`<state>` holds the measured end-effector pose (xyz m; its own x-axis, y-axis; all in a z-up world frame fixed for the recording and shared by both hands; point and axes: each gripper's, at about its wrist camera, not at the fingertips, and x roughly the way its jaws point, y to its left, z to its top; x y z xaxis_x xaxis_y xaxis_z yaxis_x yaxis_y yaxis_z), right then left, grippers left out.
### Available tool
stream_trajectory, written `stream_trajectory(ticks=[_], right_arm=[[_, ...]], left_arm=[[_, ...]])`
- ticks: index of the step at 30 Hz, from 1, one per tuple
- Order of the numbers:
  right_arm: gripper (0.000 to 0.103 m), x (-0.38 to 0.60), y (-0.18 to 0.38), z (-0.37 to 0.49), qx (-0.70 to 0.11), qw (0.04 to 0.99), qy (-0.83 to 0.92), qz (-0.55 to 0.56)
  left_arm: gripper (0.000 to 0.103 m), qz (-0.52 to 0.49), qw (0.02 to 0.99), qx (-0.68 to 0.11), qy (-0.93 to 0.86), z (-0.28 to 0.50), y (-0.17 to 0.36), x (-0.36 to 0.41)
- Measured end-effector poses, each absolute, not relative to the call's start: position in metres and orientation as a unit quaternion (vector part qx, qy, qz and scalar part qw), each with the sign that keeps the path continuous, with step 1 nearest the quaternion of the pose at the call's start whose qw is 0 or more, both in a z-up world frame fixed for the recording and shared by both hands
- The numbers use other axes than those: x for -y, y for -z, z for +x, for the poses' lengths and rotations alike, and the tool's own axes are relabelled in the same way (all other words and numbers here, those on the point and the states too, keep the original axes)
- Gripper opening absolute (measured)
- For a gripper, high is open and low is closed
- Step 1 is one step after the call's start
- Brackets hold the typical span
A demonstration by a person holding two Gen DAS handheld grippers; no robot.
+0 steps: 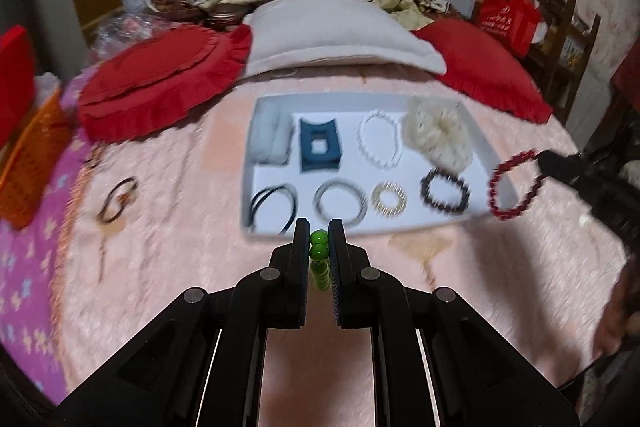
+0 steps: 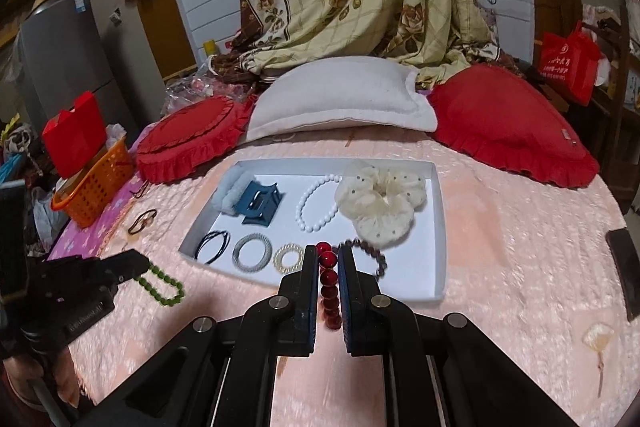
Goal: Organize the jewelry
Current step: 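Lower the green bracelet into the tray with the left tool while the right tool lowers the red bracelet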
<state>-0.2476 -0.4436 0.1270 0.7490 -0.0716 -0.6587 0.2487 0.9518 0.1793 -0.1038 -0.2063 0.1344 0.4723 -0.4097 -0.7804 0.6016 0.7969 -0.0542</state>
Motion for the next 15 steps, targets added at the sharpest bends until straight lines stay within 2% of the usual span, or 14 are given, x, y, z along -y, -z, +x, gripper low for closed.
stream_trajectory(ticks=[8, 15], right_arm=[[0.009, 0.463, -0.109, -0.193, -0.38, 0.909, 0.087, 0.148], [0.009, 0.48, -0.095, -0.152, -0.398, 0.895, 0.084, 0.183]], left_arm=[[0.008, 0.128, 0.835, -0.419, 0.333, -0.068, -0.126, 0.262], [0.008, 0.098, 0.81, -0.456, 0.355, -0.043, -0.102, 0.293]])
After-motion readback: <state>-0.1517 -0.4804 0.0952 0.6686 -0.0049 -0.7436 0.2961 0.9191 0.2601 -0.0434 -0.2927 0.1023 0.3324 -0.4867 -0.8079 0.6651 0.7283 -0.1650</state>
